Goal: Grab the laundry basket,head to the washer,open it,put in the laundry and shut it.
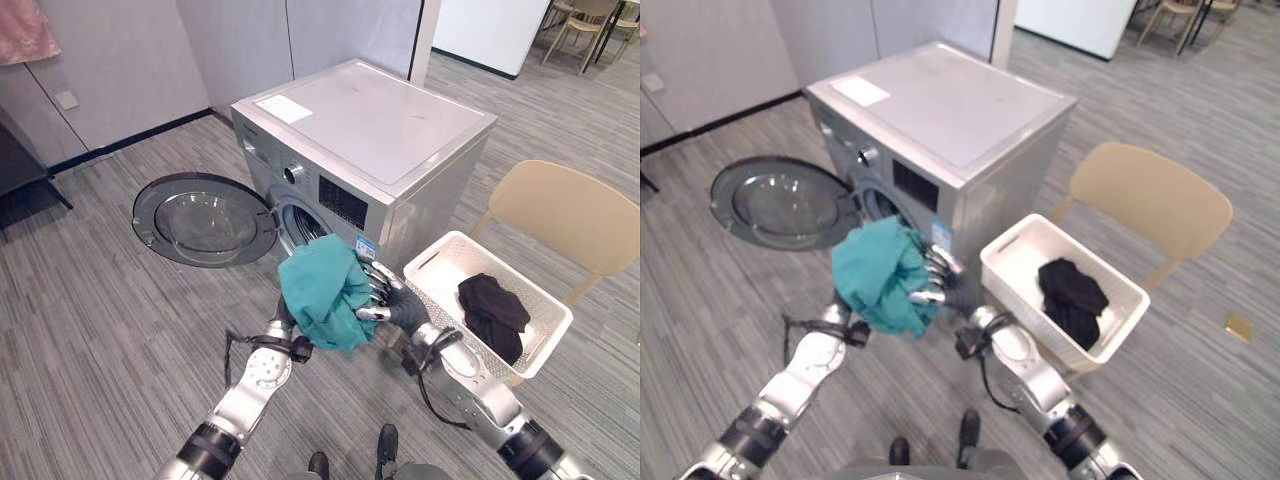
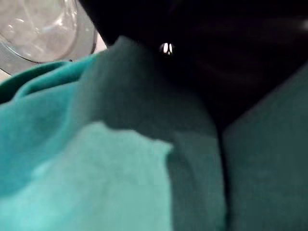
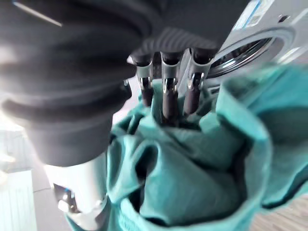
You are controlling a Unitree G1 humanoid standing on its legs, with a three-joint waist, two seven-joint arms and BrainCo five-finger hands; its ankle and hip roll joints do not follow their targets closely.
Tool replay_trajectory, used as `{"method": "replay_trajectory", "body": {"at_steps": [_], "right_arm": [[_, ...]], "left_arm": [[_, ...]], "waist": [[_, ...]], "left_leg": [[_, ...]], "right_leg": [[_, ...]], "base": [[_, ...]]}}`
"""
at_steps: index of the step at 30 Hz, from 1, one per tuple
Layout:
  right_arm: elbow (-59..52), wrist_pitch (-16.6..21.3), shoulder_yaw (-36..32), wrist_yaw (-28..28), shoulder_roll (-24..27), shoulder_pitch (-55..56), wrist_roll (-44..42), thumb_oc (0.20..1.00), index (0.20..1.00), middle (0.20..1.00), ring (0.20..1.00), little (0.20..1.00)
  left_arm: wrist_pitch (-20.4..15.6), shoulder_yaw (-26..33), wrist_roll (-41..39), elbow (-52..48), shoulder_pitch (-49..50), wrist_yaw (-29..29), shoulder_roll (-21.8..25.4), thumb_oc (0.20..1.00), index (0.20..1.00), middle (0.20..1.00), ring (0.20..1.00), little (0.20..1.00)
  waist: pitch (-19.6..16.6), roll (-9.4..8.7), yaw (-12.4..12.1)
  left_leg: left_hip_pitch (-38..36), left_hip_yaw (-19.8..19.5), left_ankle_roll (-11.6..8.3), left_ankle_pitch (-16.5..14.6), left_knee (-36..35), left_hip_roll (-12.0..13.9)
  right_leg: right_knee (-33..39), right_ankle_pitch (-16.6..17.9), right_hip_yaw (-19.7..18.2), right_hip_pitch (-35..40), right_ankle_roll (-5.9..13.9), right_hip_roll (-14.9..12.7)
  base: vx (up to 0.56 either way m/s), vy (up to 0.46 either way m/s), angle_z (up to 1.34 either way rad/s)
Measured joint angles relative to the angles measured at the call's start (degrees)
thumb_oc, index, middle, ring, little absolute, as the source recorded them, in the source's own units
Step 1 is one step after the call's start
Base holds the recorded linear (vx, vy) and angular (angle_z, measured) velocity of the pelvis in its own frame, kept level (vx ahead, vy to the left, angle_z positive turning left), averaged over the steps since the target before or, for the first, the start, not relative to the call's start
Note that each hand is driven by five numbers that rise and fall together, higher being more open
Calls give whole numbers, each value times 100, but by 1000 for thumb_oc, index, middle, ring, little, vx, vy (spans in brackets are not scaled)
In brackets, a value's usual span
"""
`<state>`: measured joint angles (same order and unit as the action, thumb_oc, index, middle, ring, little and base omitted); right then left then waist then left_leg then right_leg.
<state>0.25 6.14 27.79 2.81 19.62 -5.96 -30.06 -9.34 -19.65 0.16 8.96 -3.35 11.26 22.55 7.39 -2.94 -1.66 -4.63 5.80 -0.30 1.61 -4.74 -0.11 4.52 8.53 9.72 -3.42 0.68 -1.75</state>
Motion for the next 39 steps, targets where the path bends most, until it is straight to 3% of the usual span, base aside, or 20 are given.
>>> {"method": "replay_trajectory", "body": {"at_steps": [2,4,5,9,13,20,25,27,28,30,31,33,36,39], "right_arm": [[-151,-3,-566,-15,358,231,208,1000,1000,1000,1000,1000],[-726,38,-1632,-25,1124,858,1475,1000,1000,1000,1000,1000],[-686,115,-2067,-103,1200,1171,1854,1000,1000,1000,1000,1000],[-20,240,-2329,-123,1285,1936,2729,1000,1000,1000,1000,1000],[1655,50,-2265,-122,729,2074,3242,1000,1000,1000,1000,1000],[2122,21,-2278,-282,569,1960,3255,1000,1000,1000,1000,1000],[2343,25,-2285,-541,570,1670,3375,1000,1000,1000,1000,1000],[2366,21,-2268,-585,561,1668,3412,1000,1000,1000,1000,1000],[2490,0,-2254,-661,515,1559,3455,1000,1000,1000,1000,1000],[2497,-2,-2239,-731,524,1468,3463,1000,1000,1000,1000,1000],[2494,-6,-2226,-800,506,1428,3466,1000,1000,1000,1000,1000],[2533,-12,-2209,-796,495,1349,3480,1000,1000,1000,1000,1000],[2555,-53,-2183,-789,420,1312,3529,1000,1000,1000,1000,1000],[2573,-127,-1891,-785,334,1166,3630,1000,1000,1000,1000,1000]], "left_arm": [[2,364,-8,0,363,-7,7,200,200,200,200,200],[-9,1016,-57,-38,1113,-184,-11,200,200,200,200,200],[-11,1204,-231,92,1346,-224,47,200,200,200,200,200],[-43,1603,-247,667,1801,-409,56,200,200,200,200,200],[98,1748,-441,1843,1973,-674,-99,200,200,200,200,200],[246,1918,-463,2479,2065,-755,-344,200,200,200,200,200],[249,1837,-672,2464,1749,-734,-457,200,200,200,200,200],[250,1714,-671,2420,1544,-726,-463,200,200,200,200,200],[264,1710,-672,2339,1344,-725,-459,200,200,200,200,200],[272,1699,-673,2315,1274,-727,-491,200,200,200,200,200],[273,1666,-673,2271,1256,-727,-497,200,200,200,200,200],[248,1635,-673,2094,1225,-729,-495,200,200,200,200,200],[259,1559,-672,2083,1137,-735,-477,200,200,200,200,200],[269,1577,-670,2049,1219,-734,-402,200,200,200,200,200]], "waist": [[-75,-2,-1],[-190,53,17],[-195,58,47],[-207,60,44],[-200,101,67],[-122,179,-8],[448,261,-53],[576,204,-14],[690,4,26],[717,-48,38],[700,-8,154],[685,61,185],[657,-18,141],[591,-110,64]], "left_leg": [[2,6,10,4,-16,2],[-21,20,17,-11,-18,21],[-60,34,17,-11,-17,42],[-60,31,-3,-43,-15,71],[22,31,26,-71,-23,101],[353,-50,-7,-69,159,144],[964,-415,-50,-102,622,171],[1173,-155,-101,-199,592,238],[1302,641,-68,-335,900,350],[1223,1207,-87,-478,1084,504],[1092,1798,-96,-559,1248,690],[843,1737,-176,-498,921,725],[819,1644,-99,-358,831,565],[831,1562,112,-437,795,309]], "right_leg": [[2,4,-7,-3,6,0],[8,-5,-11,10,-1,14],[7,-8,-33,50,-5,38],[35,-35,-27,40,-41,69],[35,-47,-29,-13,-58,87],[4,-53,28,-210,-68,123],[0,-42,510,-353,-57,56],[6,-53,929,-459,-67,-90],[37,-61,1188,-539,-79,-303],[20,-60,1349,-511,-79,-423],[37,-60,1652,-451,-79,-475],[-45,-53,1815,-457,-67,-466],[-118,25,1798,-463,45,-639],[-530,40,1684,-593,73,-918]], "base": [[50,-26,-1],[39,-49,-3],[10,-74,-5],[-3,-60,-2],[-6,-60,-3],[-98,-42,6],[-99,-8,54],[48,41,114],[65,69,113],[86,153,93],[134,151,88],[135,151,68],[161,230,26],[129,151,20]]}}
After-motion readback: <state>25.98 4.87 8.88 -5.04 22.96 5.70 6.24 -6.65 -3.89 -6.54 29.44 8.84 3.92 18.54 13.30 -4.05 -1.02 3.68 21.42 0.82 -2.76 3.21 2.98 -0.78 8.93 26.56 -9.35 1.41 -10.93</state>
